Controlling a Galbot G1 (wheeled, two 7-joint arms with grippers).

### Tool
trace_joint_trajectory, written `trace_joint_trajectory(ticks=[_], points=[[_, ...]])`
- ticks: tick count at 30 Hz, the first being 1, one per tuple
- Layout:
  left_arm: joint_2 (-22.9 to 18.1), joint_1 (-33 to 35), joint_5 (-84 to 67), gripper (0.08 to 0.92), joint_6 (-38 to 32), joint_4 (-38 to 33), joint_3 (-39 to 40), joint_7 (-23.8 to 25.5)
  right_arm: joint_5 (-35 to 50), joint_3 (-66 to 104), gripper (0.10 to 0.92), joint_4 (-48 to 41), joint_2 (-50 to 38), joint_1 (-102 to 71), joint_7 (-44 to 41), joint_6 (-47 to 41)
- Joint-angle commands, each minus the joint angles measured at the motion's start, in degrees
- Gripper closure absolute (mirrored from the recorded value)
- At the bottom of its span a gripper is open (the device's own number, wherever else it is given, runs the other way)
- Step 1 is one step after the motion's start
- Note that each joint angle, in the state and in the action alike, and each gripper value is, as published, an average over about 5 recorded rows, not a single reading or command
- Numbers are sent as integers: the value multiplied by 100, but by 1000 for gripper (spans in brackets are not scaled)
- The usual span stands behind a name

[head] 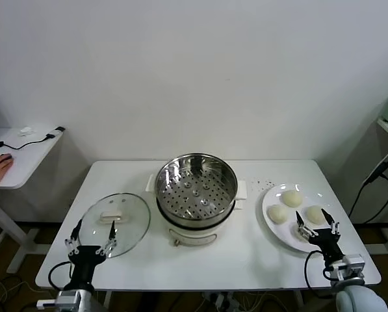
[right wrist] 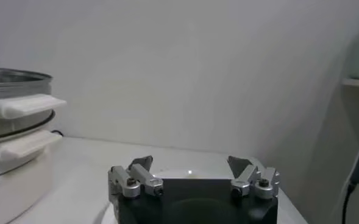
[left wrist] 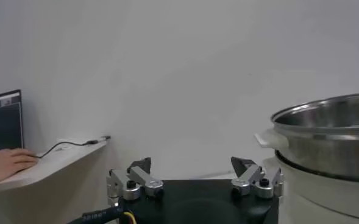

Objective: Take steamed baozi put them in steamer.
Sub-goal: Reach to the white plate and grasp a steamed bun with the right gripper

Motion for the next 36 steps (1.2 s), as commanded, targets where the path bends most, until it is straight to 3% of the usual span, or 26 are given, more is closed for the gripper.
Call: trace_joint_trajectory(ticks=[1, 7, 10, 15, 19, 26, 36], points=[[66, 90, 2, 177, 13, -115, -8, -52, -151, -118, 203, -60, -1157, 271, -625, -474], [82, 198, 33, 177, 14, -207, 86, -87, -85, -1217, 203, -699, -3277, 1119, -1278, -910], [17, 187, 32, 177, 65, -267, 135, -107, -161, -2238, 203, -1117, -4207, 1972, -1998, -1112], [-89, 137, 16, 177, 104, -356, 160, -124, -661, -4801, 203, -1918, -5011, 4382, -3162, -1232], [-118, 165, 58, 177, 56, -320, 198, -159, -1321, -6310, 203, -2434, -4997, 5822, -4012, -1166], [-92, 254, 8, 177, -12, -265, 123, -178, -2801, -8497, 203, -3906, -4236, 8262, -4905, -226], [-32, 158, -30, 177, 48, -188, 33, -176, -2944, -9980, 203, -5829, -2509, 9596, -5202, 381]])
